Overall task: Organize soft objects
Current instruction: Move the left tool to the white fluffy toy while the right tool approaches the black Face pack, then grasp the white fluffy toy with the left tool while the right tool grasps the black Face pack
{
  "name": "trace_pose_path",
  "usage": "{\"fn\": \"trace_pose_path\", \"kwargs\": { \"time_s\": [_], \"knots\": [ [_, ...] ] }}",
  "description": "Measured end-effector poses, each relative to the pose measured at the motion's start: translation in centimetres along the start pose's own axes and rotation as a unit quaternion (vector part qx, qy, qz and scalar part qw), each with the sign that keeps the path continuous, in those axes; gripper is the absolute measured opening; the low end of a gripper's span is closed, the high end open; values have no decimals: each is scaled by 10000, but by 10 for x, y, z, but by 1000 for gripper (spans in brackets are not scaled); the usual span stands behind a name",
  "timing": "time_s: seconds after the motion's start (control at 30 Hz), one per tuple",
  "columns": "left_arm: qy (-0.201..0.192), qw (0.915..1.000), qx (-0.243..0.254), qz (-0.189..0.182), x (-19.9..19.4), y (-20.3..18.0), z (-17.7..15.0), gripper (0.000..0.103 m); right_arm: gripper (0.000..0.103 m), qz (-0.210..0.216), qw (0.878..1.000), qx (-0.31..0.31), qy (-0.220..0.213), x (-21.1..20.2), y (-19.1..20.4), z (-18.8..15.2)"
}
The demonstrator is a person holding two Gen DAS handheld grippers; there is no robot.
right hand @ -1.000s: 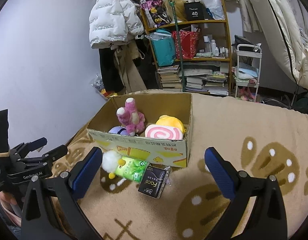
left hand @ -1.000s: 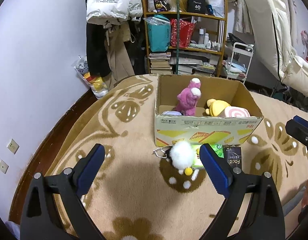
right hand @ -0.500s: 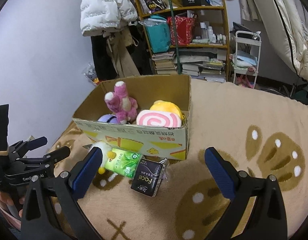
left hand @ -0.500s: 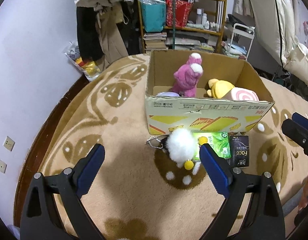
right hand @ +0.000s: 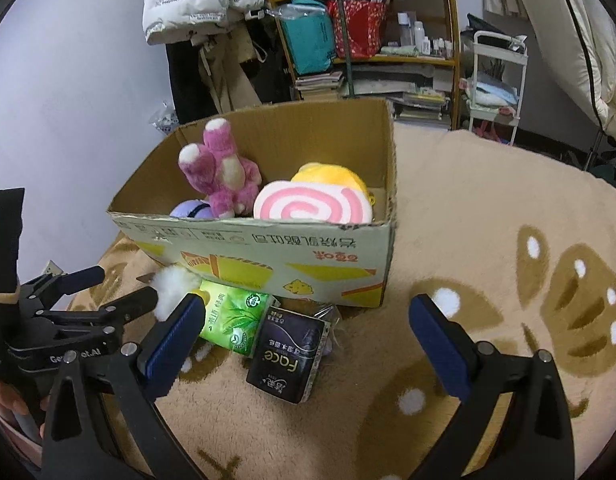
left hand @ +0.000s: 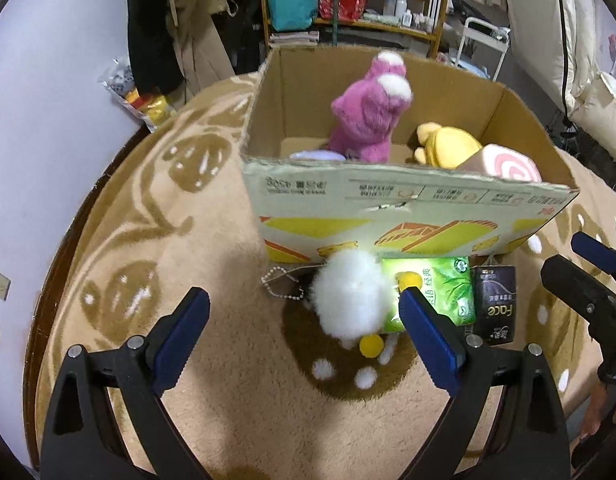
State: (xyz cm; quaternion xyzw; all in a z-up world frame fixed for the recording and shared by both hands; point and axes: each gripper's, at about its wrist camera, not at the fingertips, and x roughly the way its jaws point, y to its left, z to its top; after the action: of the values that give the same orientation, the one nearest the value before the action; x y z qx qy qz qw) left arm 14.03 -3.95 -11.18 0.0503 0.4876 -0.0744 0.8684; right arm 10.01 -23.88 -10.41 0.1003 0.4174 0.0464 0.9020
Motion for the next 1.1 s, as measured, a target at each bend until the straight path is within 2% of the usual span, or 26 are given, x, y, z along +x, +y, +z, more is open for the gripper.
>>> {"fn": "trace_pose_path", "kwargs": {
  "time_s": [0.27,0.47,0.6,0.73,0.8,1.1],
  "knots": [
    [299,9995,22,-7,24,-2,1,95,87,225,9990,81,368,22,-4,-4],
    [429,9990,-17,-79,33,0,2,95,66,287,9974,-94,649,36,1,-9],
    [464,9989,4,-37,39,1,1,95,61,308,9958,-304,801,44,10,-14],
    [476,9989,10,-20,45,4,2,95,60,255,9950,-431,861,50,17,-20],
    [473,9989,-4,-2,47,5,3,95,54,167,9944,-537,892,53,19,-22],
    [583,9978,-225,-223,56,9,4,95,53,197,9945,-419,937,55,13,-25]
  ]
}}
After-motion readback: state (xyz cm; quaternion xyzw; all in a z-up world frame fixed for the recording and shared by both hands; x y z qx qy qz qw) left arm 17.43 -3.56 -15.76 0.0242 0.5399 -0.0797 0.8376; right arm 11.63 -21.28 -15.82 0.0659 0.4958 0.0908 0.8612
